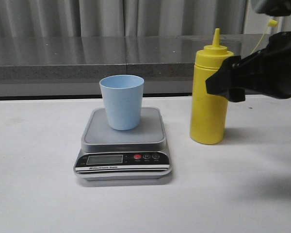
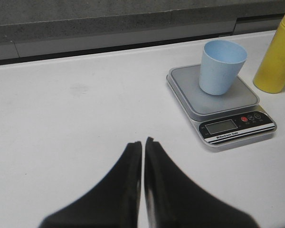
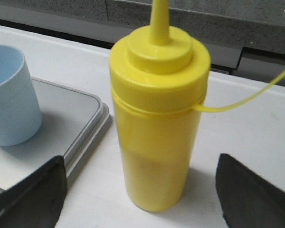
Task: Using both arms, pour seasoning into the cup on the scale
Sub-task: 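Move the right gripper to the yellow bottle and grasp it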
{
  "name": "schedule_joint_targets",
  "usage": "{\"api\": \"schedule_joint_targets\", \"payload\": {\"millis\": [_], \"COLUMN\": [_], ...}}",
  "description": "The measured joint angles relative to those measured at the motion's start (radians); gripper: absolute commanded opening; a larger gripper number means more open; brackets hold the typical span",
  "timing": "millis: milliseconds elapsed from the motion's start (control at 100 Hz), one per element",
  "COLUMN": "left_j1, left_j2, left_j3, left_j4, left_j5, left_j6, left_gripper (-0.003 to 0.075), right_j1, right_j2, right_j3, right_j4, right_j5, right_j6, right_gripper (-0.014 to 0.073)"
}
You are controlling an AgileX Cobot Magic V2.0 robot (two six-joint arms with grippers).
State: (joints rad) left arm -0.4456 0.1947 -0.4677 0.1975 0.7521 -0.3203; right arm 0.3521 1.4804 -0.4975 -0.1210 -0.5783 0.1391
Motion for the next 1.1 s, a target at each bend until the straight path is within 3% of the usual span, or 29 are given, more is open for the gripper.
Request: {"api": "schedule_joint_targets", "payload": {"millis": [330,1100], "left_j1": [0.000,0.000], "left_j2": [0.000,0.000], "left_j3": [0.000,0.000], "left_j4": [0.000,0.000], "left_j5": [0.000,0.000], "left_j6": [0.000,-0.001], "left_gripper": [0.0010,0.0010], "right_j1": [0.000,0.000], "right_j2": [0.189,0.385], "right_j3": [-0.044,-0.243], "right_j4": [0.006,0.062], "right_j5": [-0.172,-0.195], "right_j6": [0.000,0.004], "right_gripper": [0.0633,0.0632]}}
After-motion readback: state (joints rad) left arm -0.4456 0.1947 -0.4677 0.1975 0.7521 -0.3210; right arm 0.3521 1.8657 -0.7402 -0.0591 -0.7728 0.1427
